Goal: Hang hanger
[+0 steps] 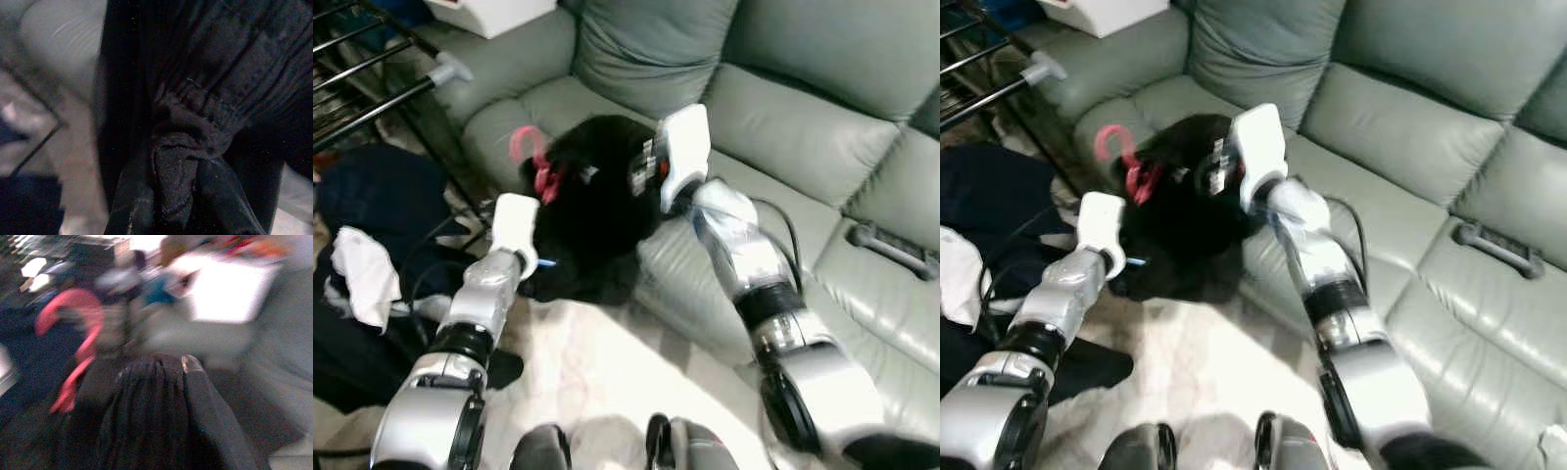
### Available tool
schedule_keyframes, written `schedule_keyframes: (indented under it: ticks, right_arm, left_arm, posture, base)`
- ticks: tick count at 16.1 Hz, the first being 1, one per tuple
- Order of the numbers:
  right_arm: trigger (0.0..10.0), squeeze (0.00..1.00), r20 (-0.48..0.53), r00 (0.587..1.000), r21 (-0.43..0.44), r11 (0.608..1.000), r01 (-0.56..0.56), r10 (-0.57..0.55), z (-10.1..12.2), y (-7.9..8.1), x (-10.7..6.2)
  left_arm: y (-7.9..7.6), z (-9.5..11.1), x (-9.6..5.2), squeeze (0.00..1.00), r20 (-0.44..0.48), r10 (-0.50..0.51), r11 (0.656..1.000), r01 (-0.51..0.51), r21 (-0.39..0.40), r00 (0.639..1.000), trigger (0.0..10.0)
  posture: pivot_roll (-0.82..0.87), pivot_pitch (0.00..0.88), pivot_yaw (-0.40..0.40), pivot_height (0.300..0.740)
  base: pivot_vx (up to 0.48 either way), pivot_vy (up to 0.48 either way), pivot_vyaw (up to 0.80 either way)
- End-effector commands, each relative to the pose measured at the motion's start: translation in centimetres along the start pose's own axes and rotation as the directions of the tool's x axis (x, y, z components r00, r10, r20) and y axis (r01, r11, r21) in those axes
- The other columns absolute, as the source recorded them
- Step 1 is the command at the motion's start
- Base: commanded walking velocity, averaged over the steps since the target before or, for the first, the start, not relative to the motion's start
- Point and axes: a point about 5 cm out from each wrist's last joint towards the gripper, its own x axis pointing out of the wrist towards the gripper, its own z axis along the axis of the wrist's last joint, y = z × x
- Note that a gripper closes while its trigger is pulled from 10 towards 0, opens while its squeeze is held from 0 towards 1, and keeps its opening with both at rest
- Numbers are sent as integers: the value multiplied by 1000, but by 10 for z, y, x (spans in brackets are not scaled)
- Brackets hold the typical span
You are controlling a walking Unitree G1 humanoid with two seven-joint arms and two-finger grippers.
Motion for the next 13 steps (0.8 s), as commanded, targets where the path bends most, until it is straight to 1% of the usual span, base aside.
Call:
schedule_keyframes:
  ticks: [1,2,3,4,5,6,7,8,9,10,11,12,13]
  right_arm:
    - [0,0,-27,994,2,994,-111,111,-3,15,1]
    - [0,0,-85,963,0,966,-258,257,-17,35,-10]
    - [0,0,-111,940,10,946,-323,322,-23,44,-16]
    - [0,0,-207,850,27,871,-490,485,-41,67,-39]
    - [0,0,-243,815,29,843,-537,527,-46,72,-46]
    - [0,0,-308,734,44,779,-625,606,-56,82,-65]
    - [0,0,-367,640,96,713,-695,674,-66,90,-86]
    - [0,0,-383,638,100,716,-691,668,-68,89,-89]
    - [0,0,-429,668,38,751,-659,608,-73,79,-90]
    - [10000,0,-452,766,-89,832,-548,456,-74,61,-81]
    - [10000,282,-439,818,-136,872,-470,372,-72,51,-75]
    - [10000,1000,-316,934,-296,917,-266,168,-56,27,-63]
    - [10000,1000,-286,948,-319,919,-232,140,-52,24,-62]
  left_arm:
    - [3,5,2,0,9,28,999,-28,-28,1000,0]
    - [5,7,3,0,9,54,997,-54,-62,998,0]
    - [7,8,3,0,11,66,995,-65,-69,998,0]
    - [12,14,5,0,16,100,991,-98,-95,995,0]
    - [13,15,5,0,18,110,989,-107,-102,994,0]
    - [17,18,5,0,22,130,984,-126,-124,991,0]
    - [20,19,5,0,24,142,982,-138,-131,990,0]
    - [20,19,5,0,25,144,981,-140,-132,989,0]
    - [21,20,6,0,27,147,981,-142,-136,989,0]
    - [21,21,6,0,37,136,984,-131,-120,990,0]
    - [20,23,6,0,46,129,987,-124,-106,991,0]
    - [18,28,6,0,79,103,994,-99,-54,992,0]
    - [18,28,6,0,84,98,994,-94,-46,992,0]
  posture:
    - [-89,109,-28,740]
    - [-89,109,-28,740]
    - [-89,109,-28,740]
    - [-89,109,-28,740]
    - [-85,109,-28,740]
    - [-84,109,-28,740]
    - [-84,109,-28,740]
    - [-84,110,-28,740]
    - [-86,110,-26,740]
    - [-86,110,-26,740]
    - [-86,110,-26,740]
    - [-86,111,-27,740]
    - [-86,111,-27,740]
  base:
    - [0,0,0]
    - [0,0,0]
    - [0,0,0]
    - [0,0,0]
    - [0,0,0]
    - [0,0,0]
    - [0,0,0]
    - [0,0,0]
    - [0,0,0]
    - [0,0,0]
    - [0,0,0]
    - [0,0,0]
    - [0,0,0]
